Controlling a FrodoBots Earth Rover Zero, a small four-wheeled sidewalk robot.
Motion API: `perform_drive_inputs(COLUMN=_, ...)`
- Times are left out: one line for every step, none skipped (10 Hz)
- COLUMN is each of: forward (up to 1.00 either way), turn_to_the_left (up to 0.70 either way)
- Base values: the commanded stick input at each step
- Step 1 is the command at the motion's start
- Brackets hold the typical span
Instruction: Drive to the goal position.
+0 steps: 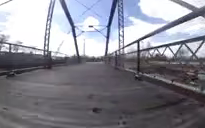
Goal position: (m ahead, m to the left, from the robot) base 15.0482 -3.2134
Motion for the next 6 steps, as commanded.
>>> perform_drive_inputs(forward=1.00, turn_to_the_left=0.00)
perform_drive_inputs(forward=1.00, turn_to_the_left=0.00)
perform_drive_inputs(forward=1.00, turn_to_the_left=0.00)
perform_drive_inputs(forward=1.00, turn_to_the_left=0.00)
perform_drive_inputs(forward=1.00, turn_to_the_left=0.00)
perform_drive_inputs(forward=1.00, turn_to_the_left=0.00)
